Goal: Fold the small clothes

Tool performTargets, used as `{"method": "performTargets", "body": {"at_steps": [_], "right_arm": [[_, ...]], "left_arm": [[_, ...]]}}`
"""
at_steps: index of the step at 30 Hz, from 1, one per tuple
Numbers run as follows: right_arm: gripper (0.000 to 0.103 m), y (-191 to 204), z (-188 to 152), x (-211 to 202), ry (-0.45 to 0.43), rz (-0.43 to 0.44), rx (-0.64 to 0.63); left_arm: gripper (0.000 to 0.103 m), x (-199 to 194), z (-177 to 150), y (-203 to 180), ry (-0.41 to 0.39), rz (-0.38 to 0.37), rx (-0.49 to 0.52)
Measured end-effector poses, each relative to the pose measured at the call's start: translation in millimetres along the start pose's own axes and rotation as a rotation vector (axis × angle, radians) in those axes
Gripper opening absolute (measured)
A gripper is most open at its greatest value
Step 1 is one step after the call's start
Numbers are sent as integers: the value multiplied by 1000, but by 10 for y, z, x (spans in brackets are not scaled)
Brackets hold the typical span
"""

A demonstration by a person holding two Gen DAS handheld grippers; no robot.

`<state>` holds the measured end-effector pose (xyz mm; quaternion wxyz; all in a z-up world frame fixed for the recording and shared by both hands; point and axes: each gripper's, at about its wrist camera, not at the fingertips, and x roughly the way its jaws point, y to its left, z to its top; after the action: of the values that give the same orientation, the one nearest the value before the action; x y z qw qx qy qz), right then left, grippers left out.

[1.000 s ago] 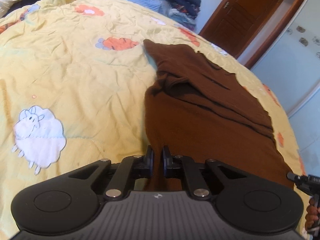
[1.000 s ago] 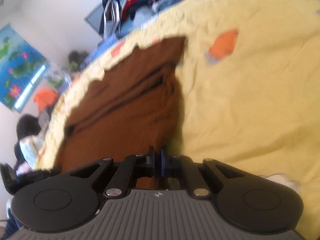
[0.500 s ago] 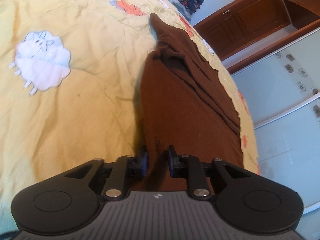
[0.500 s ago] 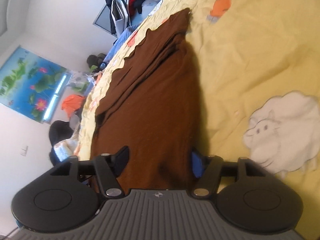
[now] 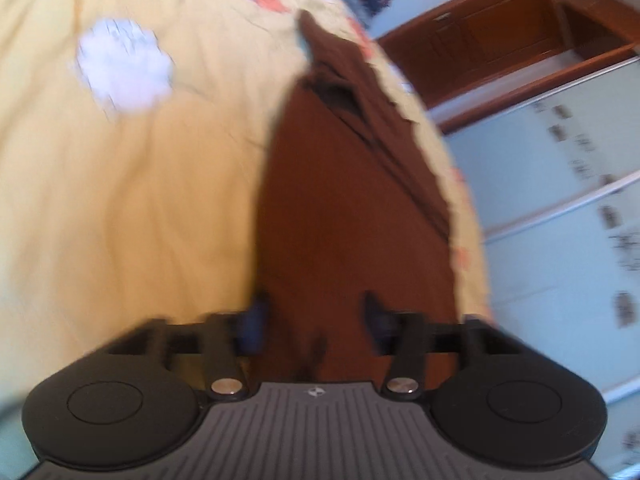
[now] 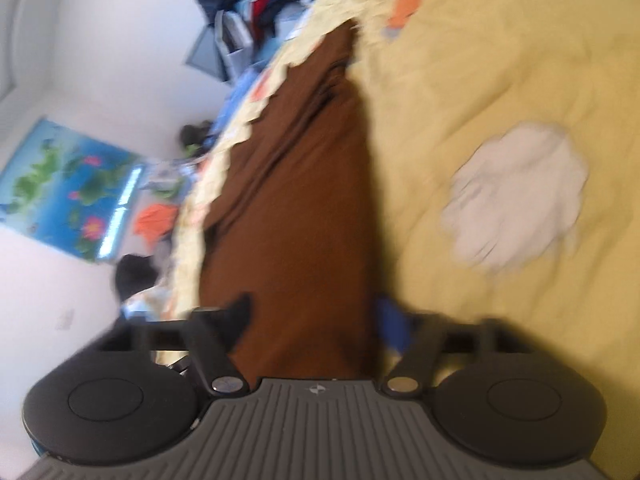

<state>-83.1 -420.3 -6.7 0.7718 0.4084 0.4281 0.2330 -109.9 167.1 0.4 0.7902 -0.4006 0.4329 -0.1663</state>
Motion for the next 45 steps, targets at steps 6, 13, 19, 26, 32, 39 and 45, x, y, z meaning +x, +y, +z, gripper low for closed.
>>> {"method": "performTargets", "body": {"at_steps": [6,13,19,26,32,39,45], "right_arm": [[28,189,-297,97,125,-21,-52],[10,-32,-324,-238,69,-80,-29],[66,186,-280,-373,-24,-146,-60],[81,1077,172,541,-233,-265,-421],[91,1197,417,1849,-208,-579,-594],[103,1204,-1,1833,-233,-683,-713],[103,1114,-324,1538,-249,-668,-713]], "left_arm": [[4,96,-110,-132,17,134,58],[4,-182,-83,-96,0,203,139],[15,-428,-26,-392,-81,296,260],[84,486,178,-1208,-287,354,528],[85,1445,234,-1176,-256,521,585],[103,1450,91,-1102,-261,502,667],[103,1534,32,-1193,-245,563,711]]}}
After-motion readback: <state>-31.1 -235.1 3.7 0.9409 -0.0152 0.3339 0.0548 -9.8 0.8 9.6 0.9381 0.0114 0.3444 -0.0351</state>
